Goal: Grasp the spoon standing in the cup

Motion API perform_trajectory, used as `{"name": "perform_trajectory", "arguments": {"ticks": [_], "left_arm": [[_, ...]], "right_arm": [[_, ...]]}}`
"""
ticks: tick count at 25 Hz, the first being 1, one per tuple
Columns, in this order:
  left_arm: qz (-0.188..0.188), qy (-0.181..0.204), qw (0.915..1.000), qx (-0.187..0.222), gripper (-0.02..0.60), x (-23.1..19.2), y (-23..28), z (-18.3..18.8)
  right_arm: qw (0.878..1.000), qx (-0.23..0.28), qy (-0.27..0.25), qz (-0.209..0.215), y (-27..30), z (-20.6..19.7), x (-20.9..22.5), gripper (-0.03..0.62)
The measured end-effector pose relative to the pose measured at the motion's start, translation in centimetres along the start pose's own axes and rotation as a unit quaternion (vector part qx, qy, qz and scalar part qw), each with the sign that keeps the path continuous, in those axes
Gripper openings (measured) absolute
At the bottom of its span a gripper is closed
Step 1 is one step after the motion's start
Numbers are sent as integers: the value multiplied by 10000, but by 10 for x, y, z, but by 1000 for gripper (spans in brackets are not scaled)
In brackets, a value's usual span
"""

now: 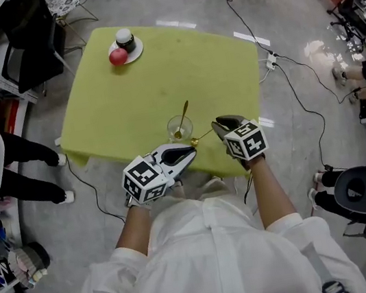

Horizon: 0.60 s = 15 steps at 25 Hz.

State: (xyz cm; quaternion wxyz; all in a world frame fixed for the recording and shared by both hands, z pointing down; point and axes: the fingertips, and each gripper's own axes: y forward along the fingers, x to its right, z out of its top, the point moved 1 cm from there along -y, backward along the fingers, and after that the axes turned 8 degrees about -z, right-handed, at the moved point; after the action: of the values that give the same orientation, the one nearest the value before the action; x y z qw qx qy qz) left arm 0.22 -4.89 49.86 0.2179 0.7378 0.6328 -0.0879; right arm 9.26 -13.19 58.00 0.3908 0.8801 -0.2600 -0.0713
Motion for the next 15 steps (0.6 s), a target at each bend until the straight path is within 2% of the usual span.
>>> {"name": "perform_trajectory", "arguments": {"ticks": [8, 15], "left_arm": [[101, 26, 9999, 76, 25, -2, -5, 3], [220, -17, 9996, 153, 25, -4, -14, 3]], "right_arm": [[9980, 495, -39, 396, -7, 36, -16, 67], [9958, 508, -188, 740, 3, 50, -34, 67]]}}
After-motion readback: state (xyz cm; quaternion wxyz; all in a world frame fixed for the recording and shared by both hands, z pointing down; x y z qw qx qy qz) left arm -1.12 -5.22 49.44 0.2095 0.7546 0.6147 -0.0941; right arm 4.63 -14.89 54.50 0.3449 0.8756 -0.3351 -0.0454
